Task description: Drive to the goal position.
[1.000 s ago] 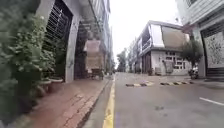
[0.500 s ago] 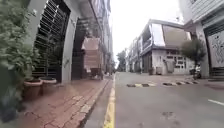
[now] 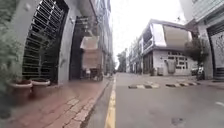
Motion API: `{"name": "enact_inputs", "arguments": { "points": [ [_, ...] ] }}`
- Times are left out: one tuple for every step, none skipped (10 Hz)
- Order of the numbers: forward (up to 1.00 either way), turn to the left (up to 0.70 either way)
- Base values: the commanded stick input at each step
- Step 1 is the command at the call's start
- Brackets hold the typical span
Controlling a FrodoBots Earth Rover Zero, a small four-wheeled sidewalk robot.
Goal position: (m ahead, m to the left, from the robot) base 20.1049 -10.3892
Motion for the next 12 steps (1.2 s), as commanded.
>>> {"name": "enact_inputs", "arguments": {
  "points": [
    [0.5, -0.5],
    [0.5, -0.5],
    [0.5, -0.19],
    [0.5, 0.0],
    [0.5, 0.0],
    [0.5, 0.0],
    [0.5, 0.0],
    [0.5, 0.0],
    [0.5, 0.0],
    [0.5, 0.0],
    [0.5, 0.0],
    [0.5, 0.0]
  ]
}}
